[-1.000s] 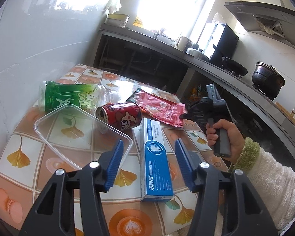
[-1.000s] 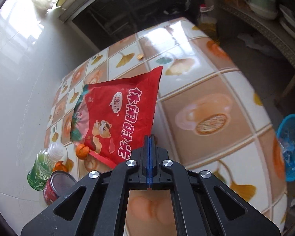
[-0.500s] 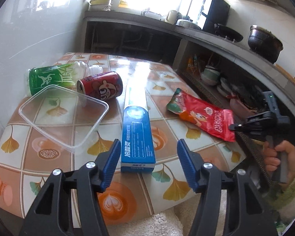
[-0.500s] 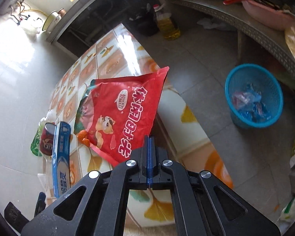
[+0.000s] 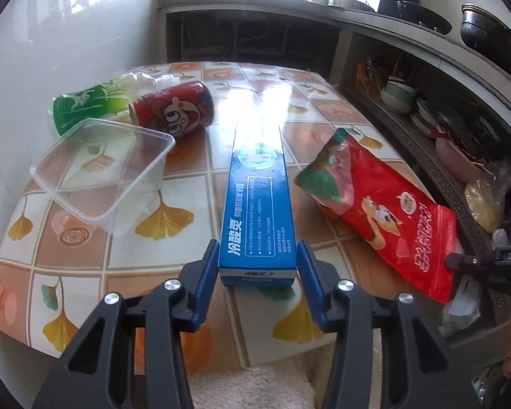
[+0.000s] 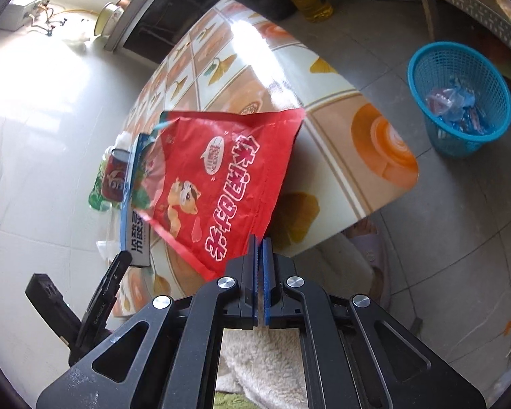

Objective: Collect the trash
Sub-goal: 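Grasp the blue toothpaste box with the left gripper while the right lifts the red snack bag, then carry the snack bag and toothpaste box over the blue wastebasket with both tools, then open both grippers to drop the bag and box into the wastebasket, then move both tools back toward the table items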

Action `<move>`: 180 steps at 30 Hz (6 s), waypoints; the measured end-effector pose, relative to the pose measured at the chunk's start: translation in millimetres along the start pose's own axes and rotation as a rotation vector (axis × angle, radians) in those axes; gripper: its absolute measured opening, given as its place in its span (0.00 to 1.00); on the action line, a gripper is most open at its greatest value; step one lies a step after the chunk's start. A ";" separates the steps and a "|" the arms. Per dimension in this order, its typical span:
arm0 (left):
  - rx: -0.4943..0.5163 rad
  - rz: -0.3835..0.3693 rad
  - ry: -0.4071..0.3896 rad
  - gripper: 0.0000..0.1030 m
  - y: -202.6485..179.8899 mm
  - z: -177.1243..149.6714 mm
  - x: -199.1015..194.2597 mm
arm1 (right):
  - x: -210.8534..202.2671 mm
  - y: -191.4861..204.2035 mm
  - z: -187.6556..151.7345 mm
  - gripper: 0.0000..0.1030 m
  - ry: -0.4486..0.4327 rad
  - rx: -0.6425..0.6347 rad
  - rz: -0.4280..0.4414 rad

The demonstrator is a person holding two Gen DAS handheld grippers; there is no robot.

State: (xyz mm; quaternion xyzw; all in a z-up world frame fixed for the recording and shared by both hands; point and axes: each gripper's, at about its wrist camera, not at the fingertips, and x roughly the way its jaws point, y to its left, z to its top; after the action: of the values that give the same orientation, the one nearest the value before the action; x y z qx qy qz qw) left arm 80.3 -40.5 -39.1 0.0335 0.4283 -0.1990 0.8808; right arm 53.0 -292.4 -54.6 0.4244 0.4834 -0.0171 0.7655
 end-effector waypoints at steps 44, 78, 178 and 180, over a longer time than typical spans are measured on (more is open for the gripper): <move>0.046 -0.006 0.108 0.47 -28.9 39.8 44.9 | 27.5 34.5 72.4 0.28 0.213 -0.243 0.119; 0.028 -0.019 0.060 0.45 -16.8 34.2 39.8 | 2.5 35.2 62.7 0.00 0.099 -0.184 0.297; 0.294 -0.489 0.234 0.77 -277.7 127.8 123.4 | -80.6 -209.7 82.5 0.69 -0.375 0.119 -0.481; 0.270 -0.485 0.173 0.81 -251.8 125.6 100.0 | -88.6 -188.8 81.7 0.71 -0.395 0.069 -0.448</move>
State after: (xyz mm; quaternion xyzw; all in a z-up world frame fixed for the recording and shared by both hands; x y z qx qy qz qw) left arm 133.3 -332.7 -8.5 0.0640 0.4669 -0.4554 0.7553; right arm -17.2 -501.5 -93.3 0.3213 0.4059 -0.2843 0.8069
